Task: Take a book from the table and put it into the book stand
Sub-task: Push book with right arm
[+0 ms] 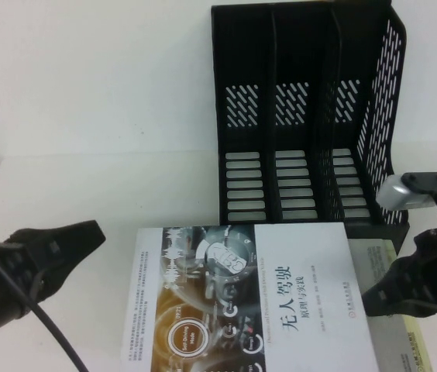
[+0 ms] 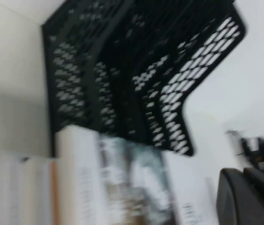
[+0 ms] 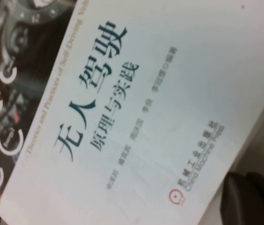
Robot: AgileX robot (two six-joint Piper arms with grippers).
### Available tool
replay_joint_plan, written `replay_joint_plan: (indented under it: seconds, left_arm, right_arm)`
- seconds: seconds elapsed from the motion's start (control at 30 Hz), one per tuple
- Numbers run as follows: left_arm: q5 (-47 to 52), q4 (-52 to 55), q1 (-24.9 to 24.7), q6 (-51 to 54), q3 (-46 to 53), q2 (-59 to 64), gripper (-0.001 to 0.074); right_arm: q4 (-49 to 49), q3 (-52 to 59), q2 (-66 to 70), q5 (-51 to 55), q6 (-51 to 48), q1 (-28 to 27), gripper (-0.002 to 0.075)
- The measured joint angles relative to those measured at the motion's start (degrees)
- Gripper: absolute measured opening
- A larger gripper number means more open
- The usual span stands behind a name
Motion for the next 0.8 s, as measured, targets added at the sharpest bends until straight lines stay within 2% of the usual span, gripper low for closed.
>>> replay_joint_plan:
  seconds: [0.23,0.4,0.5,0.6,0.7,0.8]
  left_arm:
    - [8.4,-1.3,0.0,-0.9,-6.1,0.0,-0.0004]
    - [11.7,8.0,0.8,-7.9,-10.9,0.0,-0.0004]
    - [14.9,14.0,4.3,-12.3,-12.4,0.0,-0.0004]
    - [19.7,17.7,10.1,-13.8,-12.9,0.0,-0.0004]
    - [25.2,19.4,16.6,-14.3,-13.0,0.6,-0.0004]
    - [28.1,20.1,19.9,-14.1,-13.1,2.2,-0.0004]
  right_arm:
    - [0.1,0.0,0.2,-2.3,1.6,2.7,-0.0003]
    - [0.9,0.0,0.6,-4.6,2.1,4.7,-0.0003]
    - [1.0,0.0,0.7,-5.9,2.1,5.8,-0.0003]
    - [1.1,0.0,1.0,-6.4,2.1,6.8,-0.0003]
    - [1.3,-0.1,1.3,-6.8,2.1,7.3,-0.0003]
    - [1.8,-0.1,1.6,-6.8,2.1,7.3,-0.0003]
